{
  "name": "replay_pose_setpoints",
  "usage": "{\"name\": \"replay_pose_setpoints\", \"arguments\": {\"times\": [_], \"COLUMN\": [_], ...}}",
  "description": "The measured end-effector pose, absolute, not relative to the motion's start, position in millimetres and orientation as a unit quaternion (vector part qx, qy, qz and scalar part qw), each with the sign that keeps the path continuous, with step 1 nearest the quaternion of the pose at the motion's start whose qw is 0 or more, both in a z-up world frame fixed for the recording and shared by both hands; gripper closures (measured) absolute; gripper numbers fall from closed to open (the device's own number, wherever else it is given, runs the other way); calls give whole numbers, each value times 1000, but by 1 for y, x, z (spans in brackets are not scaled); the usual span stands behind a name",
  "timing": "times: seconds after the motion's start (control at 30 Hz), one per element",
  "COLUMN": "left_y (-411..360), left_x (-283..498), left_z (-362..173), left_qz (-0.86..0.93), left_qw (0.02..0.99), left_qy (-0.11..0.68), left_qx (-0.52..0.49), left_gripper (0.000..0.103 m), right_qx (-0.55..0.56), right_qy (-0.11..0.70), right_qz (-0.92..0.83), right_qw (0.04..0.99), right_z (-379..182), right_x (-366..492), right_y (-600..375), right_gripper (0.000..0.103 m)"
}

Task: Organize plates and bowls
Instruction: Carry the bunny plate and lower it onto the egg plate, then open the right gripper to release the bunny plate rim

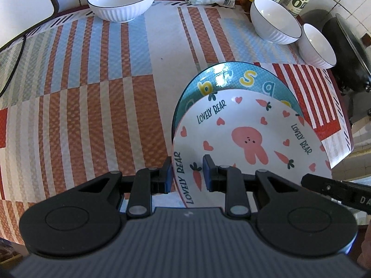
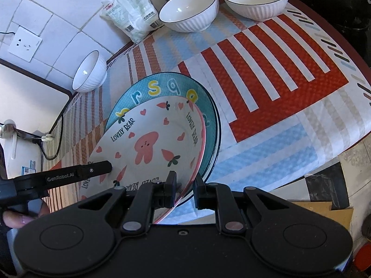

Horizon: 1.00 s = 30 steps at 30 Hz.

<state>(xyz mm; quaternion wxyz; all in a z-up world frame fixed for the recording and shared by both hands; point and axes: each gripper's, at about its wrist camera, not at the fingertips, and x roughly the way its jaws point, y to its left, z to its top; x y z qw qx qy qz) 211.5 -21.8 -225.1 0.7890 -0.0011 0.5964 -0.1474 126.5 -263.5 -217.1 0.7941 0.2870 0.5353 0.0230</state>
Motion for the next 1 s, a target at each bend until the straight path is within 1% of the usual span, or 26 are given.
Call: {"name": "replay_pose_setpoints", "arguments": {"times": [0.1,0.2,0.37,0.6,0.67,0.87,0.93,1.0], "left_y": [-23,-23,-24,-28,-30,-32,-35,-34], "left_x": [215,219,221,223,224,226,227,229], "left_z": [-227,-230,-232,-237,-237,-238,-239,-238], "left_qz": [-144,-139,-137,-131,-130,-133,-131,-130], "left_qw": [781,773,769,765,766,763,761,760], "left_qy": [608,619,625,630,630,632,634,636], "left_qx": [-2,-9,-11,12,17,28,35,42], "left_gripper": [79,79,79,79,79,79,76,76], "right_qx": [275,251,210,169,163,151,142,128], "right_qy": [546,555,564,580,582,577,573,568], "right_qz": [18,10,3,-19,-22,-29,-31,-39], "right_qw": [792,793,799,797,796,802,807,812], "right_z": [-218,-219,-219,-224,-226,-228,-229,-228], "right_x": [129,131,137,150,152,155,155,156], "right_y": [-260,-253,-241,-228,-226,-223,-222,-221], "right_gripper": [82,77,66,55,51,47,45,43]}}
